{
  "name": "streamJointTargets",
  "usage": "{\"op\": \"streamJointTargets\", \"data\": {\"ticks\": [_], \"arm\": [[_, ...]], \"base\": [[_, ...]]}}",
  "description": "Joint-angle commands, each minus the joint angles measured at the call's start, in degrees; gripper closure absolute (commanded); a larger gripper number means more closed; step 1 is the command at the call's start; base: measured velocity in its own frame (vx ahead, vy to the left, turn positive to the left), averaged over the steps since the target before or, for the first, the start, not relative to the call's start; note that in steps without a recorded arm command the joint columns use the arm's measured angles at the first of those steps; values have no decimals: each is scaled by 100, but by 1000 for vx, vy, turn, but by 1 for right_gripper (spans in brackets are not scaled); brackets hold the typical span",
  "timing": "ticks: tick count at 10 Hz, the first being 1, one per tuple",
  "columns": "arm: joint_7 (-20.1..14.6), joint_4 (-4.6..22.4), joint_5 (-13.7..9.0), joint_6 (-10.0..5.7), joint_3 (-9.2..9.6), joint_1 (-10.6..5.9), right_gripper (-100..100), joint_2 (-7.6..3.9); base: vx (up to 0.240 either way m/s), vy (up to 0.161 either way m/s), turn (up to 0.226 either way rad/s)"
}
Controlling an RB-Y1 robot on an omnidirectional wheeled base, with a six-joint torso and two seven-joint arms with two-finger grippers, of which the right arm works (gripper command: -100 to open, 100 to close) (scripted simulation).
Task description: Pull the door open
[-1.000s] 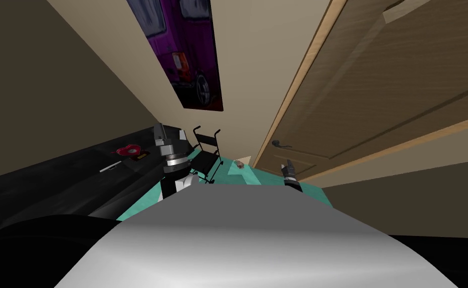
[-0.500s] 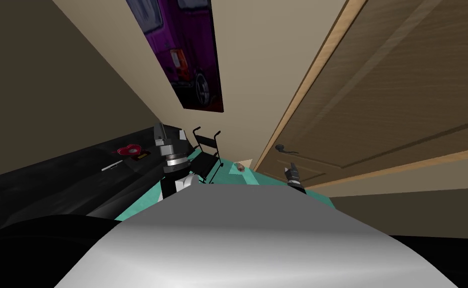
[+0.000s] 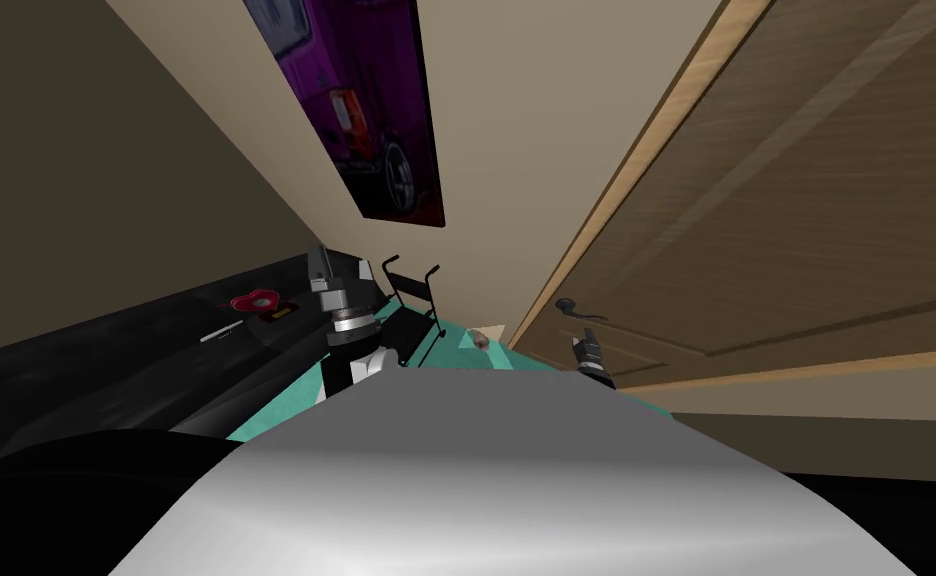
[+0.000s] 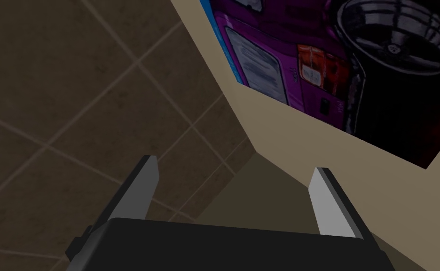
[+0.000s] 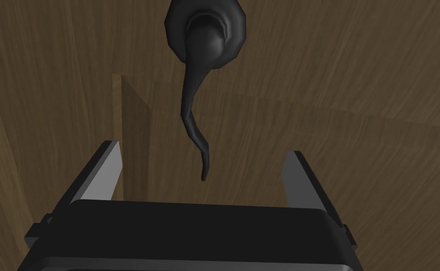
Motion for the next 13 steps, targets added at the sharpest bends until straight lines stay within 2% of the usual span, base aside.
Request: {"op": "streamJointTargets", "data": {"ticks": [1,5,6,7,12,13], "arm": [[76,67,-4,72,-56,-122,-100,38],[305,329,-17,292,-240,-572,-100,169],[267,284,-17,272,-215,-516,-100,145],[267,284,-17,272,-215,-516,100,145],[267,284,-17,272,-215,-516,100,145],[200,228,25,250,-90,-444,100,105]], "base": [[156,-119,95],[179,-137,85],[74,-76,31],[-6,10,-19],[-16,11,-5],[-160,-40,70]]}}
